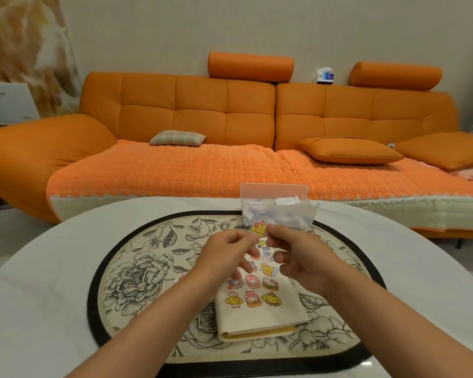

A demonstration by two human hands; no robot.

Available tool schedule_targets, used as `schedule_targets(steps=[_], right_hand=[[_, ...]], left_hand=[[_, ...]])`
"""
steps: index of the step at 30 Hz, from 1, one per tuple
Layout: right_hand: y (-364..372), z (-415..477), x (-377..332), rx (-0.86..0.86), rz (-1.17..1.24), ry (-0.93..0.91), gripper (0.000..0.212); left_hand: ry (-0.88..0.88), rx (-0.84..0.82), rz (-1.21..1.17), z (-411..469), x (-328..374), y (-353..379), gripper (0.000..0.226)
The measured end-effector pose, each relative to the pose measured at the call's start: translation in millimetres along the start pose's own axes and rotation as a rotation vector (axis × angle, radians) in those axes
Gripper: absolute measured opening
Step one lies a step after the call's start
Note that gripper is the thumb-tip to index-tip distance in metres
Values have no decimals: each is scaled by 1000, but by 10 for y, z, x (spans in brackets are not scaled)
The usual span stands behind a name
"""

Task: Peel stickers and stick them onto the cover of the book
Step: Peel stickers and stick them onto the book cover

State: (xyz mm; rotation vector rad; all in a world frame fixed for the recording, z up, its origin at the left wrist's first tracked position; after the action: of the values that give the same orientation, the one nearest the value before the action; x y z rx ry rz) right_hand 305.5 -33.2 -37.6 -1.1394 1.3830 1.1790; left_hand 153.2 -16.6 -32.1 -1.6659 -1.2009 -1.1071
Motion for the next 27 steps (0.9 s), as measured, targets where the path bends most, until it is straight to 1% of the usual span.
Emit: schedule_targets(steps=[4, 6, 9, 11, 12, 13, 14, 16, 17, 19, 22, 27], right_hand=[[-55, -40, 42, -19, -7, 31, 15], [-84, -71, -7, -23, -97, -8, 18], [-164, -99, -206, 11, -468, -209, 26], [-226, -93, -283, 37, -761, -323, 41], [-261, -92, -315, 53, -864, -355, 47], [-296, -90, -348, 67, -902, -377, 48], [-322, -96, -382, 67, -868, -391, 45], [-314, -119, -422, 6, -694, -403, 27], [-281, -135, -441, -40, -647, -412, 19], [-236, -168, -453, -107, -646, -426, 11], [-252, -169, -437, -120, -694, -432, 11], [-253, -179, -411, -166, -703, -424, 13]], left_hand=[[59, 53, 51, -21, 48, 16, 13], [76, 107, 104, -24, 57, 7, 12], [106, 192, 266, -49, 55, 24, 14], [120, 213, 313, -63, 44, 44, 15], [134, 218, 340, -70, 50, 55, 16], [155, 218, 377, -74, 62, 73, 16], [173, 207, 414, -74, 73, 97, 16], [189, 165, 448, -83, 72, 151, 16], [195, 143, 455, -98, 65, 176, 15], [225, 127, 488, -123, 69, 219, 15], [262, 126, 518, -135, 81, 246, 14], [311, 109, 561, -161, 102, 285, 16]])
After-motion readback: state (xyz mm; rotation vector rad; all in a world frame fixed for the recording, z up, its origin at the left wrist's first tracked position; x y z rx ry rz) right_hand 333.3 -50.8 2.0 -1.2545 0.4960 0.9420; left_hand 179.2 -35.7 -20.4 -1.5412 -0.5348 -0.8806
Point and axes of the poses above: each hand's wrist, its own z-axis towards the middle knuckle, its own y-axis out of the palm, x = y × z, the point moved 8 cm from there along z, towards the middle knuckle, and after that the axes turned 14 degrees about -y, right-handed, at the moved point
